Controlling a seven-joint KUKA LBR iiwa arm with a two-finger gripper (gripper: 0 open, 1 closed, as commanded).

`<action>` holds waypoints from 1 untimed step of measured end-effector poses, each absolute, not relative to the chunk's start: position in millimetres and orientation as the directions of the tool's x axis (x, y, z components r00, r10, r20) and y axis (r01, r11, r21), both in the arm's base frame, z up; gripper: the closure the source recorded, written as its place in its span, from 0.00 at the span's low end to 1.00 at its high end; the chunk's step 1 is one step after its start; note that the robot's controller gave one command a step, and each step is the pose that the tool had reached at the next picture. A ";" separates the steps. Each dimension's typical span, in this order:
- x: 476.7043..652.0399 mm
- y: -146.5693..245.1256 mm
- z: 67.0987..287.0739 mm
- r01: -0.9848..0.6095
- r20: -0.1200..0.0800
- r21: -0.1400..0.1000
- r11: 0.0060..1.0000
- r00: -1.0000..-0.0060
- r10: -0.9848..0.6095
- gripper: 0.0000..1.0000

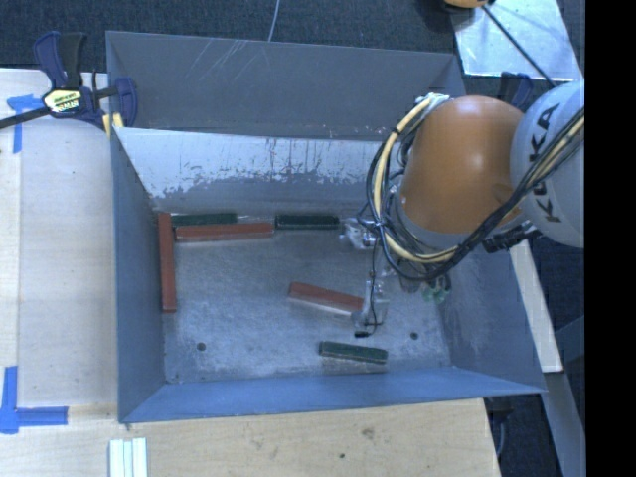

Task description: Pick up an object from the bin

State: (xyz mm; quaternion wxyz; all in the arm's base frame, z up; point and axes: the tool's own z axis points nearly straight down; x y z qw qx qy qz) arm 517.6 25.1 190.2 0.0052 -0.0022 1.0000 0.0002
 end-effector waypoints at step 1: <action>504.1 6.4 113.1 -0.024 -0.007 0.000 1.000 -1.000 -0.024 0.00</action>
Offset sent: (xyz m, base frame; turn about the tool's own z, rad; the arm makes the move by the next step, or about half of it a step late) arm 0.0057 -0.0007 -0.0879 -0.0015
